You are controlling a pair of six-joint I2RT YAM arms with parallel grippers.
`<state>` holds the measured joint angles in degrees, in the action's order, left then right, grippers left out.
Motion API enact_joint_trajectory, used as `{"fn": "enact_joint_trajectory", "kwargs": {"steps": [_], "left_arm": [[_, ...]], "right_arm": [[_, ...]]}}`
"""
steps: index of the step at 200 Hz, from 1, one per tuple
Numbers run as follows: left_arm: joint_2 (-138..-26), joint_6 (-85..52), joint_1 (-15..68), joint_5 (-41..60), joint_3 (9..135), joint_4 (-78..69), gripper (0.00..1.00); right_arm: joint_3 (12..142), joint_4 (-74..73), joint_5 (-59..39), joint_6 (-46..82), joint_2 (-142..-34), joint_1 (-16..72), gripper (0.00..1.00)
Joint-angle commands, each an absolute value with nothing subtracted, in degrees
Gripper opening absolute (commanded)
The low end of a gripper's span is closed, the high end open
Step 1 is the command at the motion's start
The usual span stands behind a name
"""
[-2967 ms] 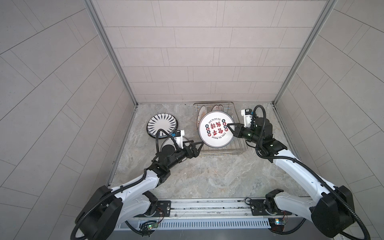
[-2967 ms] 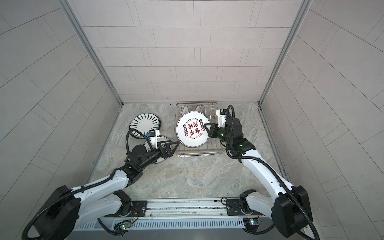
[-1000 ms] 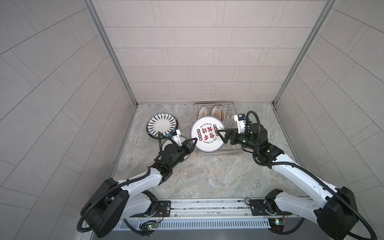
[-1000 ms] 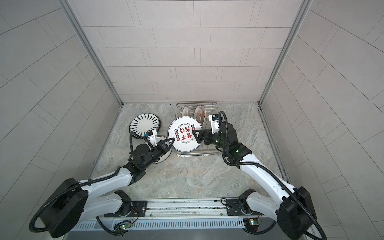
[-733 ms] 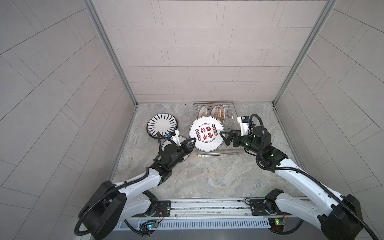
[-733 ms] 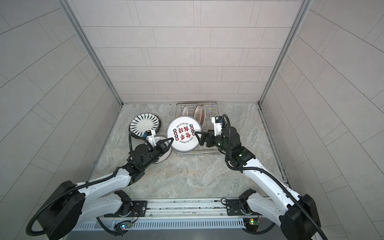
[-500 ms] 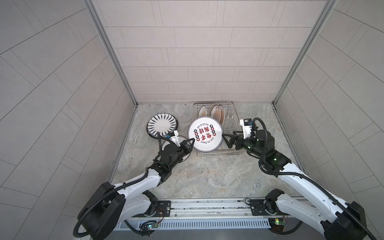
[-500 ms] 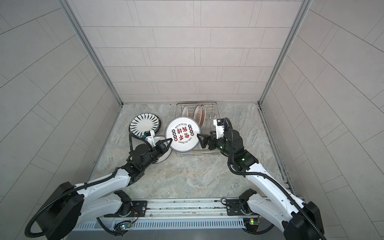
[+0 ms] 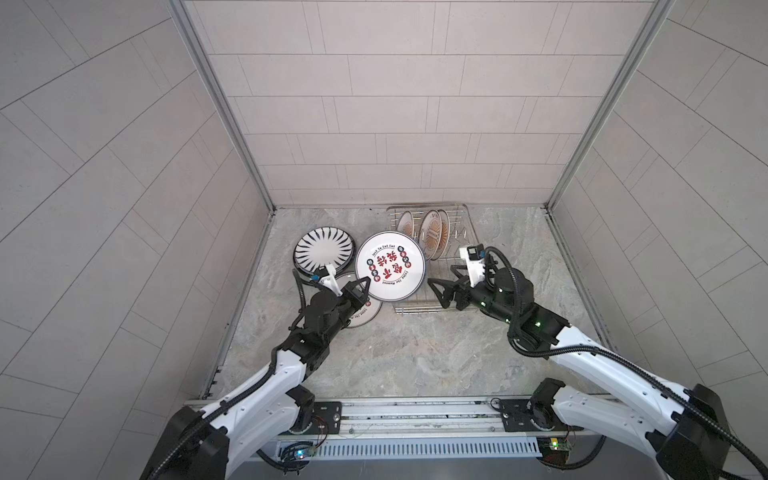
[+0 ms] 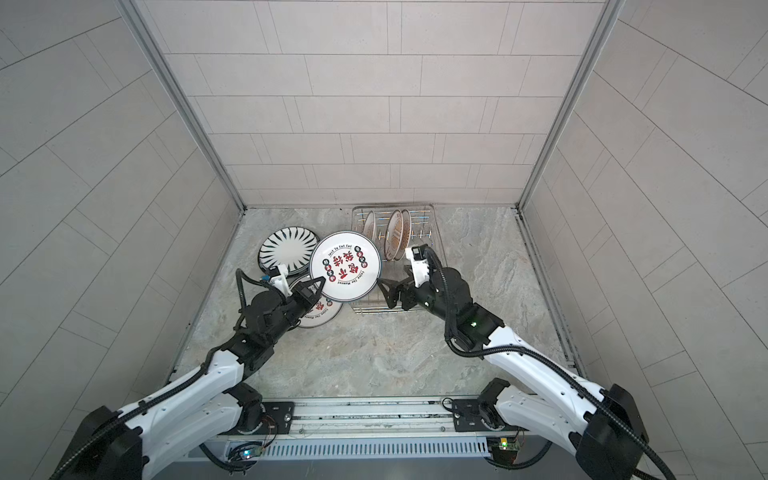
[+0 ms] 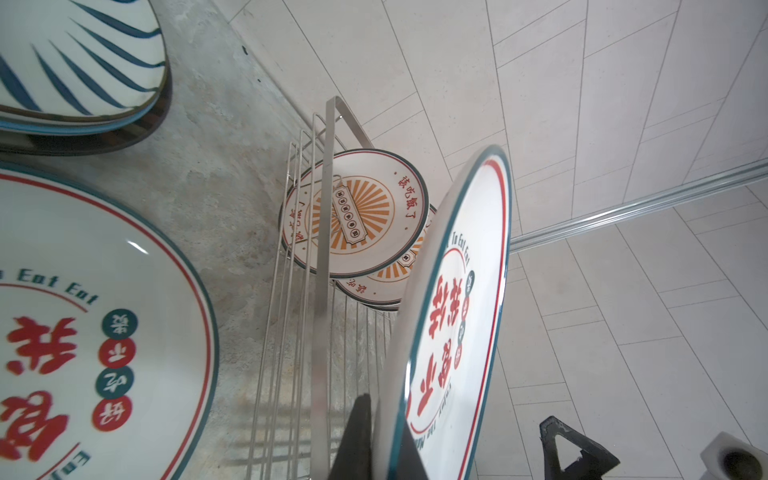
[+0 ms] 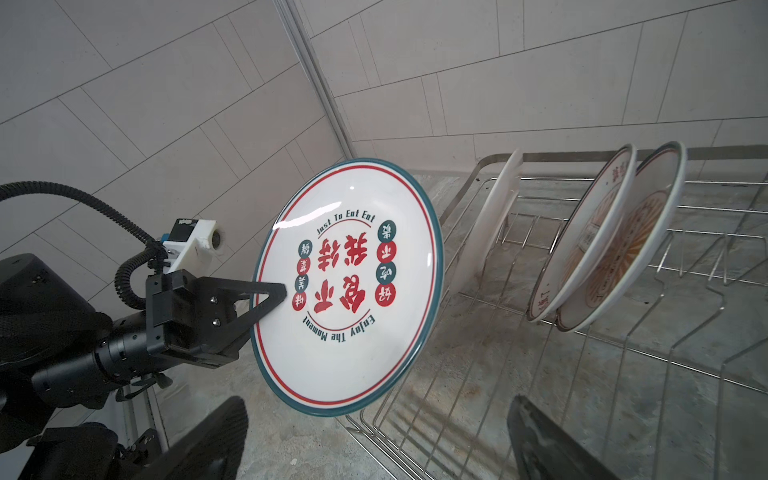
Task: Unload the plates from the dish rack
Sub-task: 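Lower the sunburst plate onto the red-text plate with the left gripper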
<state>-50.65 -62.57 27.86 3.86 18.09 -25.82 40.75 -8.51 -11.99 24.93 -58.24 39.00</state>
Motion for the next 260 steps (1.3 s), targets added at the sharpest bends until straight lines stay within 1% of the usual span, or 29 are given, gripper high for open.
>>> {"fn": "enact_joint_trajectory", "kwargs": {"steps": [1,40,69,109,159,181,205,260], "left_arm": [[-46.88,-62.89,27.0,0.83,19.91,-18.96,0.0],[-41.19,-62.1,23.22,0.79,19.78,-11.31,0.0],[-38.11,-62.93,20.95,1.94,17.18,-11.89,0.0],[-34.69,-62.8,16.22,4.88,17.14,-7.72,0.0],[-33.87,-64.51,10.36,10.14,14.18,-6.04,0.0],[-33.4,-64.87,9.16,8.54,14.65,-1.52,0.0],[-34.05,-64.88,8.37,8.01,14.68,0.88,0.0],[-35.97,-65.98,7.65,7.9,13.84,2.32,0.0]], "right_arm": [[45.01,-7.68,-7.18,22.78,-61.37,41.66,0.99],[51.83,-4.35,-6.94,21.47,-67.83,44.11,0.99],[57.12,-1.47,-5.95,18.47,-71.85,46.69,0.99],[64.03,2.23,-5.88,14.48,-78.44,50.12,0.99],[70.54,3.54,-3.76,14.25,-86.38,52.64,0.99],[71.29,1.53,-5.38,13.79,-89.13,52.78,0.99],[74.51,2.73,-6.05,14.15,-92.99,53.08,0.99],[80.89,5.8,-8.17,14.96,-100.44,53.52,0.99]]}}
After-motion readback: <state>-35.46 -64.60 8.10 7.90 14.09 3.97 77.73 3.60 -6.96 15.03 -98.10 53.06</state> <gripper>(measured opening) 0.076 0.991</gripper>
